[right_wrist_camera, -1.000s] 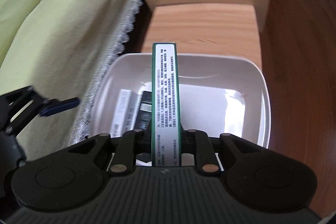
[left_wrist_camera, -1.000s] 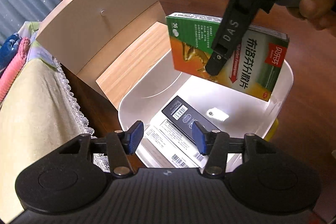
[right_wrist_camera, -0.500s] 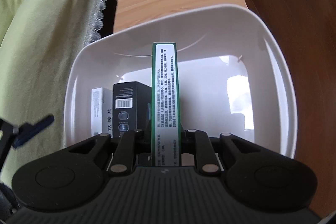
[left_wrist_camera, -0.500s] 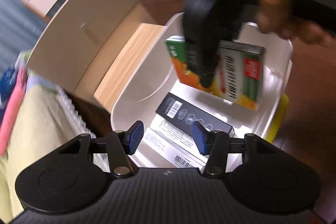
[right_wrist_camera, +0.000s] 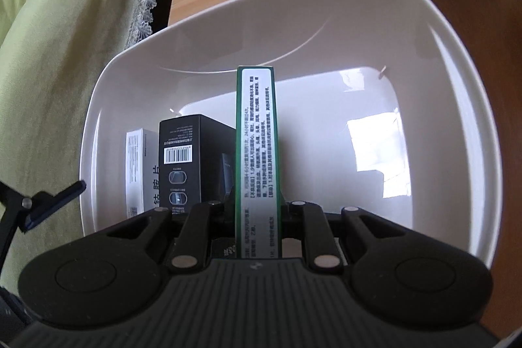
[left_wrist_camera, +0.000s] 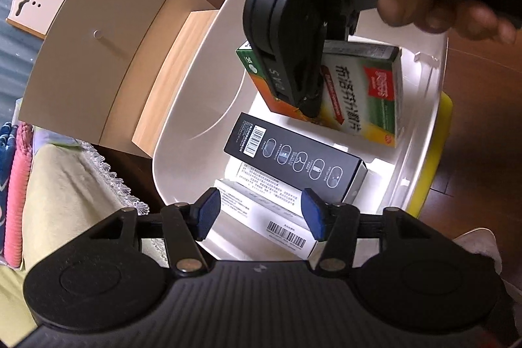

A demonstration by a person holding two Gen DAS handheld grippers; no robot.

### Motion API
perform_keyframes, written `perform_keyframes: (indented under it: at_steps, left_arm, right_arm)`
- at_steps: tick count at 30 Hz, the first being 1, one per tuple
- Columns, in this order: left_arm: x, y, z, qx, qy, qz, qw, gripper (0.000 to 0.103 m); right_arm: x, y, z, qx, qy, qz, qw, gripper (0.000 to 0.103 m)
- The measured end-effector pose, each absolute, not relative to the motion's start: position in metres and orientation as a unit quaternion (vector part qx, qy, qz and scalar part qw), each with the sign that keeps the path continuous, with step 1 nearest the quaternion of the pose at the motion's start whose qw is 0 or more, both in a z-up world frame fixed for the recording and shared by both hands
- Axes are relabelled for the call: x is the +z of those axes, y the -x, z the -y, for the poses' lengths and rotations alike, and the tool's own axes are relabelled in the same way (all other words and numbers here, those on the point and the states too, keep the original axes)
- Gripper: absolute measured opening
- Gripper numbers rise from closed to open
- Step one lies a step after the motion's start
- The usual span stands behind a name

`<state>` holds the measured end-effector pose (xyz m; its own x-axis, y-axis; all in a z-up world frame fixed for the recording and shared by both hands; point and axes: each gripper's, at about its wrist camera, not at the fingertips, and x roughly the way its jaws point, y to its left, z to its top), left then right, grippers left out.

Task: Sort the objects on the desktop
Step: 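Lower the red-green box into the basin beside the black box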

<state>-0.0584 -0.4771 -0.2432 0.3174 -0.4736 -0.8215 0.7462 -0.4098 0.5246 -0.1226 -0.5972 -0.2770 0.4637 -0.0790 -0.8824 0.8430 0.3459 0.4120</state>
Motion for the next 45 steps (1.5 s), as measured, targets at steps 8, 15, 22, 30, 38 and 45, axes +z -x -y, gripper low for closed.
perform_keyframes:
  at_steps: [8, 15, 22, 30, 38, 45]
  left_arm:
    - [-0.241, 0.058, 0.475, -0.577, -0.609, -0.120, 0.531, 0.060]
    - [-0.242, 0.057, 0.475, -0.577, -0.610, -0.125, 0.528, 0.060]
    - [-0.245, 0.054, 0.477, -0.577, -0.613, -0.128, 0.524, 0.060]
    - [-0.240, 0.070, 0.473, -0.572, -0.613, -0.134, 0.528, 0.060]
    - [-0.242, 0.070, 0.473, -0.570, -0.614, -0.134, 0.529, 0.060]
    - [-0.244, 0.078, 0.481, -0.565, -0.616, -0.137, 0.532, 0.060]
  right_arm:
    - [-0.288, 0.123, 0.599, -0.321, -0.497, -0.383, 0.709, 0.016]
    - [-0.295, 0.125, 0.602, -0.312, -0.515, -0.370, 0.708, 0.019]
    - [-0.291, 0.128, 0.604, -0.310, -0.517, -0.362, 0.711, 0.023]
    - [-0.282, 0.131, 0.604, -0.297, -0.525, -0.343, 0.719, 0.023]
    - [-0.275, 0.140, 0.604, -0.282, -0.552, -0.312, 0.721, 0.025]
    - [-0.273, 0.141, 0.602, -0.278, -0.555, -0.308, 0.721, 0.031]
